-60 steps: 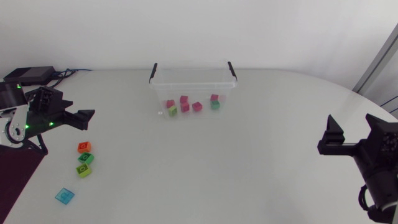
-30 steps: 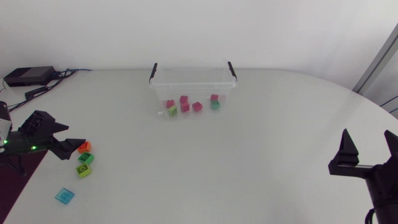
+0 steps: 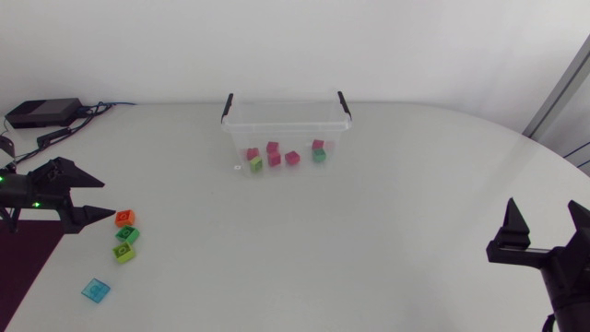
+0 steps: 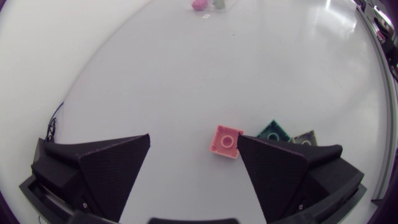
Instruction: Pick up the duplo bricks and place them in the container
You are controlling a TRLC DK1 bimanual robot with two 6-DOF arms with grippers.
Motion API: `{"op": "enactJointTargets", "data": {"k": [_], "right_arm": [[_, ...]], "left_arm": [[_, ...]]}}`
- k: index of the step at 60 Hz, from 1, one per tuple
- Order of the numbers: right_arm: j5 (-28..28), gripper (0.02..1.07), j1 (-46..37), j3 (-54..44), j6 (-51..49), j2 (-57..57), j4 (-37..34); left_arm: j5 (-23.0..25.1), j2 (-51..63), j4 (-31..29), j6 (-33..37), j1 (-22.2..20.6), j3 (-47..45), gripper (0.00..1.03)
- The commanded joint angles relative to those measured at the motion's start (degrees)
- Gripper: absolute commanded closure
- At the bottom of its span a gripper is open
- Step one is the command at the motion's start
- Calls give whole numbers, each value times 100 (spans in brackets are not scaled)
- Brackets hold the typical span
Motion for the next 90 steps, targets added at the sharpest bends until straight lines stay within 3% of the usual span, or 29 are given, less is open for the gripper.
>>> {"op": "enactJointTargets", "data": {"k": [1,12,26,29,34,41,66,79,90], "right_arm": [[-29,7,-16,-121,71,-38,-68],[-29,7,-16,-121,71,-38,-68],[-29,7,-16,-121,71,-38,-68],[-29,7,-16,-121,71,-38,-68],[-29,7,-16,-121,71,-38,-68],[-29,7,-42,-121,71,-38,-68],[-29,7,-121,-121,71,-38,-68],[-29,7,-121,-121,71,-38,-68],[-29,7,-121,-121,71,-38,-77]], "left_arm": [[-11,413,-271,546,6,411,6],[-327,827,-1133,1337,-170,885,7],[-608,1029,-1212,1539,-319,824,8],[-670,1073,-1212,1557,-355,832,14],[-696,1099,-1212,1601,-399,815,32],[-687,1108,-1309,1706,-442,797,73],[-670,554,-3181,1759,-776,1703,78],[-160,159,-4191,660,-1796,2915,78],[394,308,-4156,-632,-2569,3873,78]]}}
